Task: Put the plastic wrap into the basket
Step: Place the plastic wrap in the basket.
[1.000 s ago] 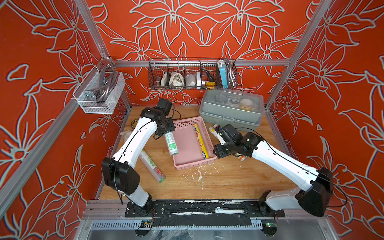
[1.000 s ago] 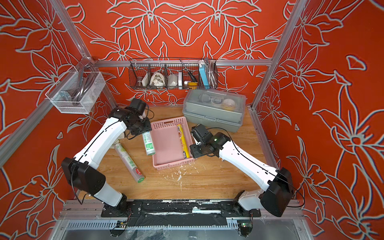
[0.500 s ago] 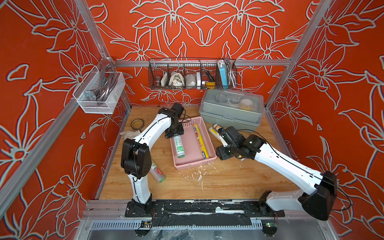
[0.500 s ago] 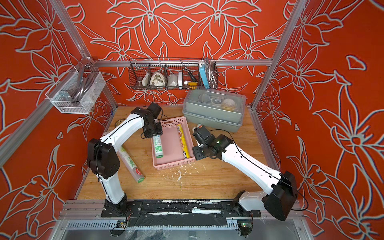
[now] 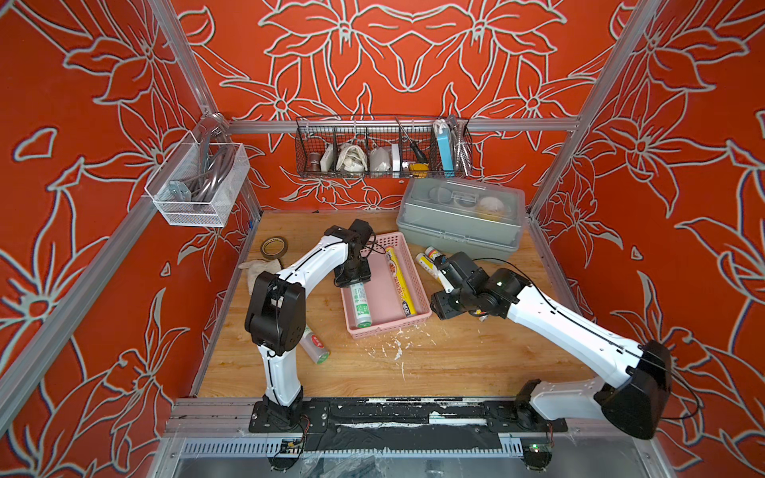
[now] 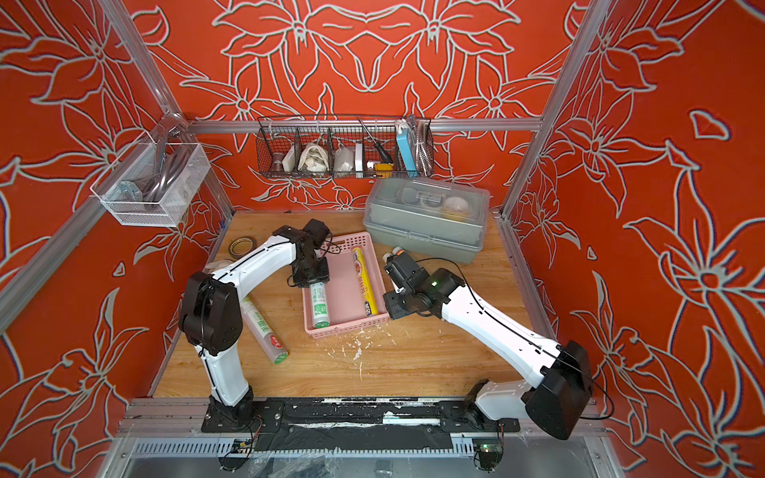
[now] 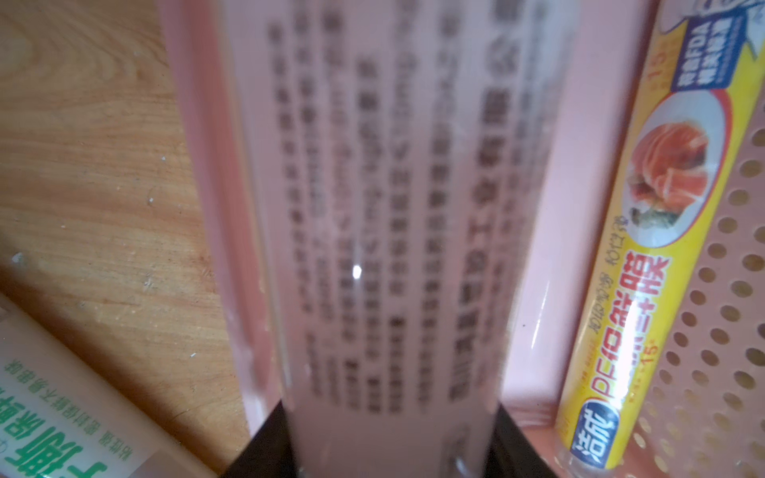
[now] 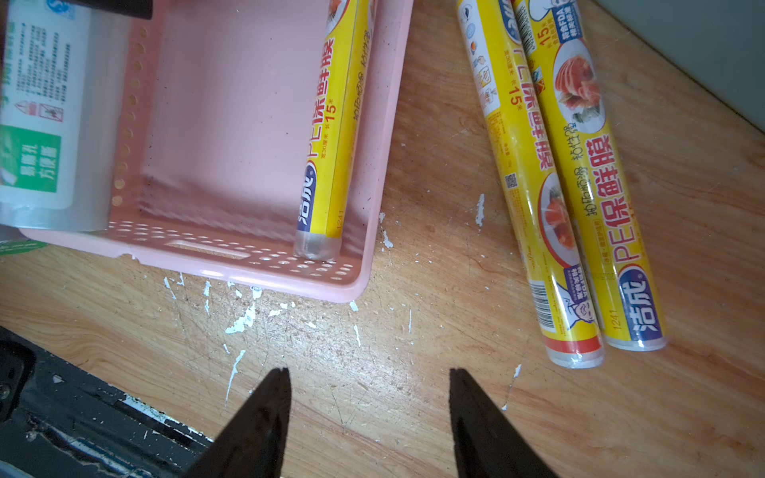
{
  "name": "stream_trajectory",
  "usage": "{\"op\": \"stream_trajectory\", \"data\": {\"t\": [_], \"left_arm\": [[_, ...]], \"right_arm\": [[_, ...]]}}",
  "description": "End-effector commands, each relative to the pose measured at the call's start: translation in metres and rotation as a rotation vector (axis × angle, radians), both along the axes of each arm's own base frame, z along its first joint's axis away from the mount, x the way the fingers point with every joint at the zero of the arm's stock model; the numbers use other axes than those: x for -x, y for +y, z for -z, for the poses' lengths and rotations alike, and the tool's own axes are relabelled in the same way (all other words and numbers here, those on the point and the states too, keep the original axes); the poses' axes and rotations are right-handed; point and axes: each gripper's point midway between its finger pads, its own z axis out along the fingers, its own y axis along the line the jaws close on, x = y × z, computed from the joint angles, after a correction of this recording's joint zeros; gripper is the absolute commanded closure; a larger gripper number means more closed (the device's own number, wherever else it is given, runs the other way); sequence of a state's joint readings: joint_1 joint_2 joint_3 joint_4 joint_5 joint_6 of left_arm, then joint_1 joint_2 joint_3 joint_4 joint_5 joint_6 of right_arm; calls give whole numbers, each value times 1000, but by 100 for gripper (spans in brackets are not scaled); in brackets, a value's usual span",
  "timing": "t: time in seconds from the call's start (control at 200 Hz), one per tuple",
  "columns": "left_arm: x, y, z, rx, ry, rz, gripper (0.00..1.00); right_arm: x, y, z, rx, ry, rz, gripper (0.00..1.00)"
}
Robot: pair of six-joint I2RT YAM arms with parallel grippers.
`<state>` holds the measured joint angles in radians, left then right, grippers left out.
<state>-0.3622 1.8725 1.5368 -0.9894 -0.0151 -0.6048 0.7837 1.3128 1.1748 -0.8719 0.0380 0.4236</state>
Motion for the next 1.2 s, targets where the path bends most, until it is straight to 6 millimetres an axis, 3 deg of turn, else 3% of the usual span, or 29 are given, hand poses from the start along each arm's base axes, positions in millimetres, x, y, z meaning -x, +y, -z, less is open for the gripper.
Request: {"op": "stream_trajectory", "data": {"t": [0.0, 0.29, 0.445, 0.711, 0.946, 1.196], "left_arm": [[-3, -3, 5, 8, -1, -4, 68], [-6, 2, 28, -36, 43, -1, 68], [-9, 5, 38, -72, 65, 2, 63], [-14, 7, 42, -106, 73, 9, 50], [-15, 3, 44, -106, 79, 33, 48], [-15, 0, 40, -103, 81, 52, 37]], "right_arm": [[3, -11, 4, 39, 2, 2, 39], [3, -11, 6, 46, 7, 3, 39], [3, -12, 4, 44, 4, 4, 39], [2, -11, 3, 39, 2, 5, 39], [2, -12, 2, 40, -1, 8, 39], [2, -13, -2, 29, -9, 14, 38]]}}
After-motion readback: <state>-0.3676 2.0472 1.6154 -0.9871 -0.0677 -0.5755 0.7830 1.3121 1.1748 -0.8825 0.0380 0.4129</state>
